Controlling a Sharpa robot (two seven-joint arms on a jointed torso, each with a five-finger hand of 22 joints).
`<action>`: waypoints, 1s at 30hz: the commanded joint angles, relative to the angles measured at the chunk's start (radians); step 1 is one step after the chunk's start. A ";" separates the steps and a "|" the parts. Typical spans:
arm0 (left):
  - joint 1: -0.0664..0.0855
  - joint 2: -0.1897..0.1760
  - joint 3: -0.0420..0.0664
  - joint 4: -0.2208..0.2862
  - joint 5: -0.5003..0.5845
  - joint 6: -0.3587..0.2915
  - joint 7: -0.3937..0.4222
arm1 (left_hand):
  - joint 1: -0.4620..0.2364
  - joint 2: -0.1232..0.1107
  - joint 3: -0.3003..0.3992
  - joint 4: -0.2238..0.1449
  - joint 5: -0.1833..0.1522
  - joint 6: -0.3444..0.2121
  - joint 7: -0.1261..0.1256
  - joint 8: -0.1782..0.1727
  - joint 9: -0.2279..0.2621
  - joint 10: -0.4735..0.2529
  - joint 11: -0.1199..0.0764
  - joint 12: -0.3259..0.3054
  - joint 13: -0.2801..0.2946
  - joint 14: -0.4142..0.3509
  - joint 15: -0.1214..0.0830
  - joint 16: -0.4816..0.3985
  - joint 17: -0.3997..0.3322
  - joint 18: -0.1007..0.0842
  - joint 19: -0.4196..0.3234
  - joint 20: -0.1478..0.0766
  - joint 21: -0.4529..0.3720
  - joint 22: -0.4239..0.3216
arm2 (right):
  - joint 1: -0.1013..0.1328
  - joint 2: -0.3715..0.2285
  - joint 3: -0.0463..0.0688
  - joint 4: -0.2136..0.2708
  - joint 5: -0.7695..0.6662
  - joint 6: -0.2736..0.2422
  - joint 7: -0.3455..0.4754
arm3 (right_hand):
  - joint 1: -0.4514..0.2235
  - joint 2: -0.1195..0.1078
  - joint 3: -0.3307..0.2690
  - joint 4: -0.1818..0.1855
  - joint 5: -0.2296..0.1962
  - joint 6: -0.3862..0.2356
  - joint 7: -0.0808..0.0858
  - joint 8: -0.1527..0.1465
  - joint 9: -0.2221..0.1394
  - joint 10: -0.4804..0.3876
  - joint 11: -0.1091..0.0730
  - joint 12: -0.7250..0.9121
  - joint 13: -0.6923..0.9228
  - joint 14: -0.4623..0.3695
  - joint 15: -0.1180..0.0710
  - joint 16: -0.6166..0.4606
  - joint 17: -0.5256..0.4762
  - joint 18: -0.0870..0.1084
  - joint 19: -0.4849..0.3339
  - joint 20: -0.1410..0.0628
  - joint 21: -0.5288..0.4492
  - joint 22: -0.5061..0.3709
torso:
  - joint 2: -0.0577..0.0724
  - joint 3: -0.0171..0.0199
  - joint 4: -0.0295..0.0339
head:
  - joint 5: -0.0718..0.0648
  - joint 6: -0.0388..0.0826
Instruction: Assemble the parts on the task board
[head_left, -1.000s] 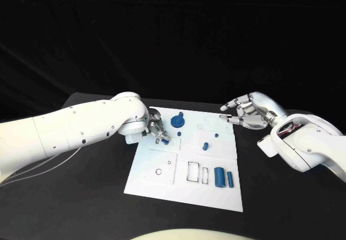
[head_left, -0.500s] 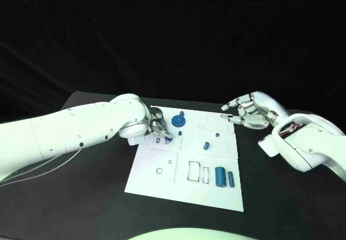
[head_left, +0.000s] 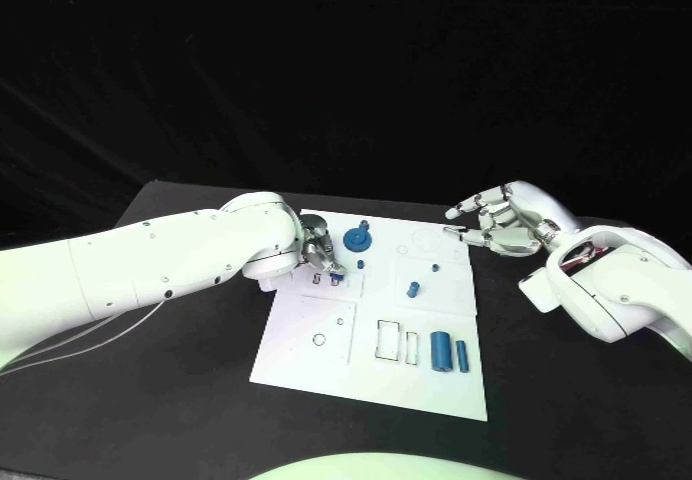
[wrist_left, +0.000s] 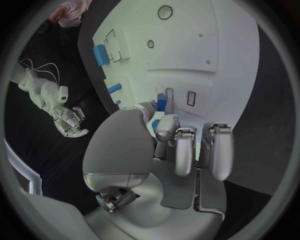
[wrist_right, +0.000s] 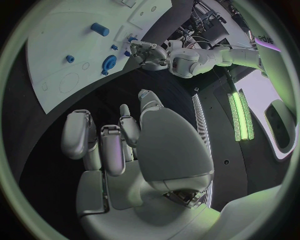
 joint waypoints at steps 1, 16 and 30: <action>-0.002 0.004 0.000 -0.002 -0.026 0.024 -0.015 | -0.009 0.000 0.036 -0.028 0.000 0.009 -0.011 0.003 0.013 0.007 -0.004 0.006 0.002 0.107 -0.005 0.002 0.263 -0.014 0.079 -0.005 0.002 0.225 | -0.001 0.001 0.000 -0.001 0.000 0.014 0.001 | 0.005 0.003 0.004 -0.003 0.006 -0.001 -0.002 0.005 0.002 -0.001 -0.006 -0.002 0.001 0.060 -0.008 -0.005 0.075 0.016 0.001 -0.005 -0.004 0.016 | 0.001 0.0003 0.0001 | 0.000 -0.003; -0.006 0.004 0.000 -0.004 -0.035 0.051 -0.051 | -0.023 -0.004 0.041 -0.028 -0.002 0.016 -0.014 0.008 0.020 0.012 -0.006 0.013 0.009 0.107 -0.007 0.002 0.263 -0.015 0.081 -0.006 0.003 0.229 | -0.002 0.001 0.000 -0.001 -0.003 0.015 0.001 | 0.003 0.003 0.004 -0.002 0.009 0.000 -0.002 0.006 0.002 -0.001 -0.006 -0.003 0.000 0.059 -0.009 -0.006 0.074 0.016 0.001 -0.005 -0.005 0.016 | -0.001 0.0001 -0.0003 | 0.002 -0.008; -0.007 0.004 -0.001 -0.003 -0.036 0.059 -0.058 | -0.028 -0.008 0.045 -0.032 -0.004 0.022 -0.018 0.013 0.025 0.015 -0.009 0.015 0.010 0.107 -0.009 0.002 0.263 -0.015 0.083 -0.006 0.004 0.231 | -0.002 0.002 0.000 -0.001 -0.004 0.017 0.001 | 0.002 0.003 0.004 -0.001 0.010 0.000 -0.002 0.006 0.002 -0.001 -0.006 -0.003 0.000 0.059 -0.009 -0.006 0.074 0.016 0.002 -0.006 -0.005 0.016 | 0.000 0.0000 0.0000 | 0.002 -0.009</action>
